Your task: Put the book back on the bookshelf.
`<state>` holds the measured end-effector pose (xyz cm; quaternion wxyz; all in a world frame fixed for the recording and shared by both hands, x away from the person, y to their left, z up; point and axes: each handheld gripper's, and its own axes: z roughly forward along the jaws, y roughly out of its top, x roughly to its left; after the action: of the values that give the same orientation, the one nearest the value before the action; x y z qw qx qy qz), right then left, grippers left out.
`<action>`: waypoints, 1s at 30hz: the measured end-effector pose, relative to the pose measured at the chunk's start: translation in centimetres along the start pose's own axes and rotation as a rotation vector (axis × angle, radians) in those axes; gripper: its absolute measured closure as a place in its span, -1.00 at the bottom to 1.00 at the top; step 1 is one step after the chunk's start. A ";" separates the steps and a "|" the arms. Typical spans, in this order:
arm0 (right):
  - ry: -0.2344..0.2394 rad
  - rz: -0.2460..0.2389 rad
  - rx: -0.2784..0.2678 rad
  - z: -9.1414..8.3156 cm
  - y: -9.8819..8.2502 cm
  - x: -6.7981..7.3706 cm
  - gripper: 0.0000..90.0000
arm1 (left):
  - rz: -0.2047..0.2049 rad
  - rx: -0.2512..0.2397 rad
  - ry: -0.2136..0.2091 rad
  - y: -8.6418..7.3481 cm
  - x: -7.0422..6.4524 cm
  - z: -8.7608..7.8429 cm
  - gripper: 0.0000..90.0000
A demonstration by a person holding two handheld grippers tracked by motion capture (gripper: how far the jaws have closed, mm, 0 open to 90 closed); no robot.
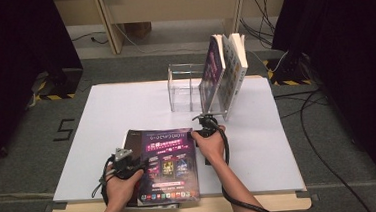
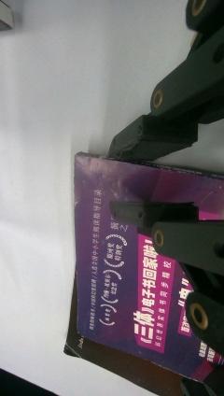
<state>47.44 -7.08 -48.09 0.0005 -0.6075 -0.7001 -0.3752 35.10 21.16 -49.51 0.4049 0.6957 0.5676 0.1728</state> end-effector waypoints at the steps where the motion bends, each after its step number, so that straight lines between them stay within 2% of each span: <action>1: 0.004 0.003 -0.006 -0.1 0.0 0.0 0.57 | 0.001 0.001 0.000 0.0 0.0 0.0 0.38; 6: 0.021 0.000 -0.033 -0.8 0.0 0.2 0.61 | 0.001 0.001 0.001 0.0 0.0 0.0 0.38; 11: 0.052 0.028 -0.052 -1.2 0.0 0.3 0.61 | -0.002 -0.001 0.002 0.0 0.0 0.0 0.38; 13: 0.085 0.047 -0.052 -1.5 -0.1 0.3 0.62 | -0.004 -0.001 0.005 0.0 0.1 0.0 0.39; 14: 0.117 0.060 -0.046 -1.6 -0.2 0.3 0.64 | -0.004 -0.002 0.005 0.0 0.1 0.0 0.39; 15: 0.178 0.088 -0.022 -1.5 -0.2 0.4 0.63 | -0.004 -0.003 0.005 0.0 0.1 0.0 0.39; 16: 0.207 0.092 0.006 -1.4 -0.3 0.7 0.61 | -0.005 -0.004 0.004 0.0 0.1 -0.1 0.39; 18: 0.130 0.009 -0.012 -1.1 -0.6 1.7 0.60 | -0.007 -0.007 0.005 -0.1 0.2 -0.1 0.39; 20: 0.097 -0.010 -0.006 -1.0 -0.6 2.1 0.61 | -0.007 -0.012 0.005 -0.2 0.2 -0.1 0.39; 23: 0.098 -0.018 0.004 -1.3 -0.4 2.2 0.64 | -0.003 -0.010 0.008 -0.1 0.1 -0.1 0.39; 26: 0.105 -0.026 0.007 -1.5 -0.2 2.4 0.75 | -0.012 -0.009 0.007 -0.1 0.2 -0.2 0.38; 30: 0.126 -0.019 0.018 -1.8 0.1 2.9 0.85 | -0.027 -0.019 -0.017 -0.2 0.6 -0.2 0.35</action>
<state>45.91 -5.58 -45.44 0.0462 -0.5760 -0.7077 -0.4064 34.95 21.81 -49.68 0.4186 0.6854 0.5720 0.1668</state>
